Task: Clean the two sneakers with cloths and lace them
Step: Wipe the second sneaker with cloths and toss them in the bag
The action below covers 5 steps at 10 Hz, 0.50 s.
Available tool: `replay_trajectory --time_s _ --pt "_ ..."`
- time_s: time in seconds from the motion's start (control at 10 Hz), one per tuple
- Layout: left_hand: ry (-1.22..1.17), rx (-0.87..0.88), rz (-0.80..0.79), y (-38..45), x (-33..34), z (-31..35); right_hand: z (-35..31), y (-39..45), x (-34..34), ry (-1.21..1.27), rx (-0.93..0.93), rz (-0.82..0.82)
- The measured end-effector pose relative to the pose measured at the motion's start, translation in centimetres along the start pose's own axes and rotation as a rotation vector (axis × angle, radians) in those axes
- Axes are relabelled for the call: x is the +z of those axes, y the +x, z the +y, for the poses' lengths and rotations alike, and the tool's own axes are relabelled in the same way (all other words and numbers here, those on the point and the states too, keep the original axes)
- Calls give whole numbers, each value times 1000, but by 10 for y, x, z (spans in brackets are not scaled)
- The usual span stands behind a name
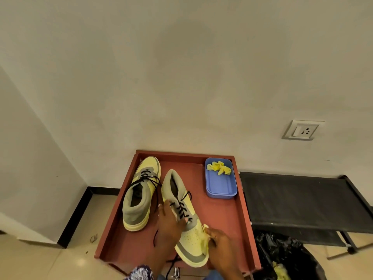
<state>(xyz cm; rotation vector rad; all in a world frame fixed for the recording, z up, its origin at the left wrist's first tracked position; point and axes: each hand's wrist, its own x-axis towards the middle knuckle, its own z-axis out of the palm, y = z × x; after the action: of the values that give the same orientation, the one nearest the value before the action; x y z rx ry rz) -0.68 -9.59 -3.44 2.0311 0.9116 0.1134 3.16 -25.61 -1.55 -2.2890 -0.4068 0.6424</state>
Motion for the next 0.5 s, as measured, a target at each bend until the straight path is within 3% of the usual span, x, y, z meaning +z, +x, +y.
replay_trajectory --time_s 0.1,0.2,0.3,0.5 --pt "3 91 144 -24 10 -12 -14 -9 10 -137 -47 -57" --pt "81 162 99 -30 8 -20 -17 -12 16 -172 -82 -73" --pt "179 197 -48 -31 -2 -18 -18 -15 25 -205 -186 -46" --pt "302 310 -182 -33 -29 -8 -23 -21 37 -224 -167 -103"
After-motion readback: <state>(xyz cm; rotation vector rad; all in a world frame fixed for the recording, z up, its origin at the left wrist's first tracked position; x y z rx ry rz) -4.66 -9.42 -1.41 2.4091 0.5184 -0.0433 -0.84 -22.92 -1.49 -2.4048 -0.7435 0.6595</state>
